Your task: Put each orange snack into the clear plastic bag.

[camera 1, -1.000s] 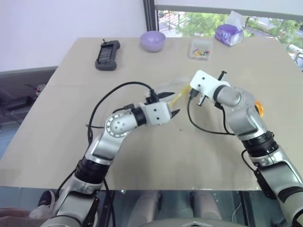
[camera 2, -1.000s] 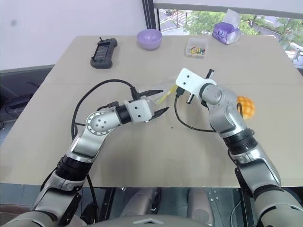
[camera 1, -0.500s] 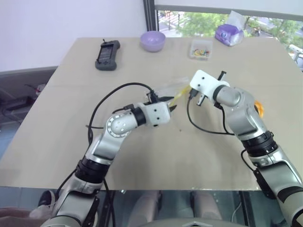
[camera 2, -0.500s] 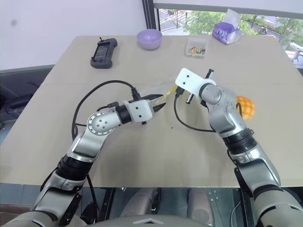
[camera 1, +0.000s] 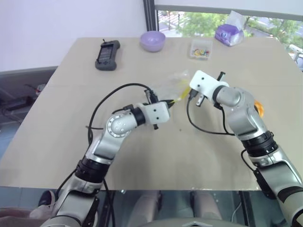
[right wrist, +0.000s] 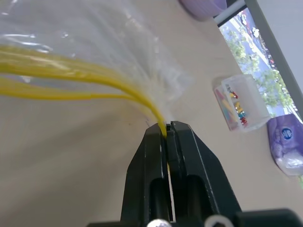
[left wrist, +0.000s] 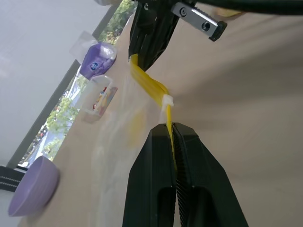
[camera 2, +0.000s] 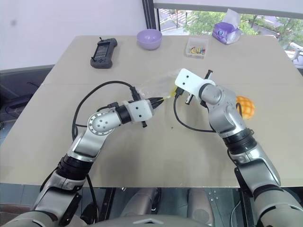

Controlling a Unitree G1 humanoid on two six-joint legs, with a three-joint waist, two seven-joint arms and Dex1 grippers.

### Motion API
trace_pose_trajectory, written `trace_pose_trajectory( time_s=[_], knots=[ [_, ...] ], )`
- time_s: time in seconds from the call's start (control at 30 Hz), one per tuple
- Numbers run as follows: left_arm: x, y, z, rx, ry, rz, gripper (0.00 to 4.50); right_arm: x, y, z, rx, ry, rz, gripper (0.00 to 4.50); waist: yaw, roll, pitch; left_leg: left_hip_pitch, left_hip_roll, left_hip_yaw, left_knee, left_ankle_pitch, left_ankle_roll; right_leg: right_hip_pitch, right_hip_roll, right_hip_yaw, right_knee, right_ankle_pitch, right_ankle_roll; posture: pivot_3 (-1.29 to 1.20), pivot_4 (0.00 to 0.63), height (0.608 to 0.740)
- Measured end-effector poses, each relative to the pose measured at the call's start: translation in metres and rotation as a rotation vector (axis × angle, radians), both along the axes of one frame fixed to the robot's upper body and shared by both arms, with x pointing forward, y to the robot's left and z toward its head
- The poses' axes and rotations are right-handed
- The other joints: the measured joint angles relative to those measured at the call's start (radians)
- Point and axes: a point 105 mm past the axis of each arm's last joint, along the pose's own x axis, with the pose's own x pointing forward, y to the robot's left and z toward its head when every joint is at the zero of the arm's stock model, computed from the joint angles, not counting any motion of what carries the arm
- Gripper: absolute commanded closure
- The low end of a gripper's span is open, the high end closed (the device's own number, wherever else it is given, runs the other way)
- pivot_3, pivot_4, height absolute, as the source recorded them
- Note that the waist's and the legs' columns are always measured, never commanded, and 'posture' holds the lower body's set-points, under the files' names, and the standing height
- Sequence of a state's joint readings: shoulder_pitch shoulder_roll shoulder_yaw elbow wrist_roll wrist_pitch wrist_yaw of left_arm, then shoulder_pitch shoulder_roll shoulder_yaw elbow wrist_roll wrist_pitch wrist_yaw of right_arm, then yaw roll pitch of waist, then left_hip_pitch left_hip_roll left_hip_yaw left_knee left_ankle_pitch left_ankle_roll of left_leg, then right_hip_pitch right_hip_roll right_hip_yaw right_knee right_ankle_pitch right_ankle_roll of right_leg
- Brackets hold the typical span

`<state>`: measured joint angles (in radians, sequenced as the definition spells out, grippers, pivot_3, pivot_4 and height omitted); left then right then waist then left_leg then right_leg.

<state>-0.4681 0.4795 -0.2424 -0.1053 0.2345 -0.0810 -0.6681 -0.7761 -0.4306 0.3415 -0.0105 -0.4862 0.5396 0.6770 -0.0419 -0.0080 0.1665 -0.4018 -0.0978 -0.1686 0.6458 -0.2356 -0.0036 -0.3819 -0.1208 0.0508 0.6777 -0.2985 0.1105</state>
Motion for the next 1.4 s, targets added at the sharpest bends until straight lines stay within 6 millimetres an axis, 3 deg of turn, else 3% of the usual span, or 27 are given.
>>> trace_pose_trajectory(
  time_s=[0.07,0.2,0.33,0.43,0.7,0.87,1.07,1.4],
  knots=[
    [0.000,0.002,0.003,-0.017,-0.006,-0.006,4.50,-0.004,0.003,0.003,0.005,0.006,0.028,3.70,0.000,0.000,0.000,0.000,0.000,0.000,0.000,0.000,0.000,0.000,0.000,0.000,0.000,0.000,0.000,0.00,0.150,0.740],
    [0.000,0.008,0.018,-0.091,-0.036,-0.016,4.50,-0.015,0.008,0.004,0.040,0.078,0.101,1.87,0.001,0.000,0.000,-0.001,0.000,0.000,0.000,0.000,0.000,0.000,0.000,0.000,0.000,0.000,0.000,0.00,0.150,0.740],
    [0.004,0.015,0.021,-0.151,-0.017,-0.002,4.50,-0.031,0.002,0.007,0.097,0.216,0.173,1.87,0.002,0.000,0.000,-0.002,0.000,-0.001,0.000,0.000,0.000,0.000,-0.001,-0.001,-0.001,0.000,0.000,0.00,0.150,0.740],
    [0.005,0.019,0.023,-0.239,0.027,0.000,4.50,-0.039,-0.009,0.026,0.217,0.264,0.194,1.87,0.003,0.000,0.000,-0.003,0.000,-0.002,0.001,0.000,0.000,-0.001,-0.001,-0.002,-0.001,0.000,0.000,0.00,0.150,0.740],
    [0.006,0.022,0.016,-0.314,0.108,-0.015,4.50,-0.038,-0.018,0.047,0.425,0.269,0.175,1.87,0.001,0.000,0.000,-0.003,0.001,-0.002,0.001,0.000,0.000,-0.002,-0.001,-0.002,0.000,0.000,0.000,0.00,0.150,0.740],
    [0.005,0.022,0.016,-0.334,0.127,-0.023,4.50,-0.037,-0.009,0.039,0.575,0.371,0.140,1.87,0.001,0.000,0.000,-0.014,0.001,-0.003,0.004,0.000,0.000,-0.012,-0.001,-0.002,0.002,0.000,0.000,0.00,0.150,0.740],
    [0.007,0.024,0.014,-0.341,0.139,-0.017,4.50,-0.040,-0.001,0.031,0.739,0.523,0.150,1.87,-0.002,0.000,0.000,-0.015,0.000,-0.002,0.004,0.000,0.000,-0.013,-0.002,-0.002,0.002,0.000,0.000,0.00,0.150,0.740],
    [0.006,0.024,0.012,-0.341,0.146,-0.014,4.50,-0.053,0.019,0.033,0.767,0.600,0.244,1.87,-0.001,0.000,0.000,-0.015,0.000,-0.002,0.004,0.000,0.000,-0.013,-0.002,-0.002,0.002,0.000,0.000,0.00,0.150,0.740]
  ],
)
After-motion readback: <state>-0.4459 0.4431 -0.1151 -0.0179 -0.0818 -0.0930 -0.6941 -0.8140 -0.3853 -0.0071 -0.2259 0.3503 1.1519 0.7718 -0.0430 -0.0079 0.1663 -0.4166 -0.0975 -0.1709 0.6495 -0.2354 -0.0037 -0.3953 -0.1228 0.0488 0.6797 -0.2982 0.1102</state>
